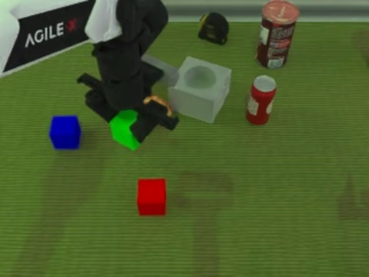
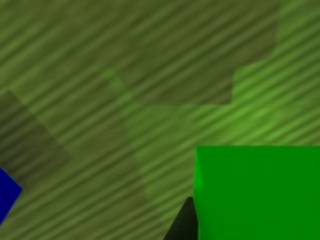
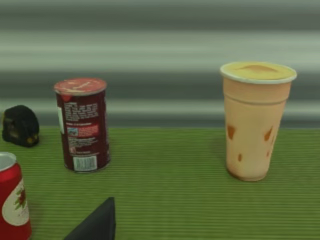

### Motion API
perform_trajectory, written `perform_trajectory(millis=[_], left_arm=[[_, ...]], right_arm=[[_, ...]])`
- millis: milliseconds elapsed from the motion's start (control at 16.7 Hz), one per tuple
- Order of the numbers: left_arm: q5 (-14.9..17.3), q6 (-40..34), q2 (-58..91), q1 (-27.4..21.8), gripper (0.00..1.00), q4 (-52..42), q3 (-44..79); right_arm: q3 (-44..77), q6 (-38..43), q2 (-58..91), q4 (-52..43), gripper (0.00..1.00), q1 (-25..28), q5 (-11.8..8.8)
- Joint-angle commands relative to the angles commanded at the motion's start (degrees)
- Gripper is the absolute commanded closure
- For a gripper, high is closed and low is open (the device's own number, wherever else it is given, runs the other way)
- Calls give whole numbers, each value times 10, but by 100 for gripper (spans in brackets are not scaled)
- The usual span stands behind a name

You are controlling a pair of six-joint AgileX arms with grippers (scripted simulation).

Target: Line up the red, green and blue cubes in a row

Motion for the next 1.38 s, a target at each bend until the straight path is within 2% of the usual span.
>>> perform_trajectory(millis=[240,600,780,960,1380], left_arm=[[-1,-122,2,-45,100,-12,10],[-1,-384,-2,-128,100,-32,13],[-2,-484,-11,-163,100,-35,15],[-3,-531,-20,-181,100,-34,14],[-3,-531,-16,-181,100,-24,6]], right_arm=[[0,0,0,0,0,0,0],[0,0,0,0,0,0,0],[0,0,0,0,0,0,0],[0,0,0,0,0,0,0],[0,0,0,0,0,0,0]])
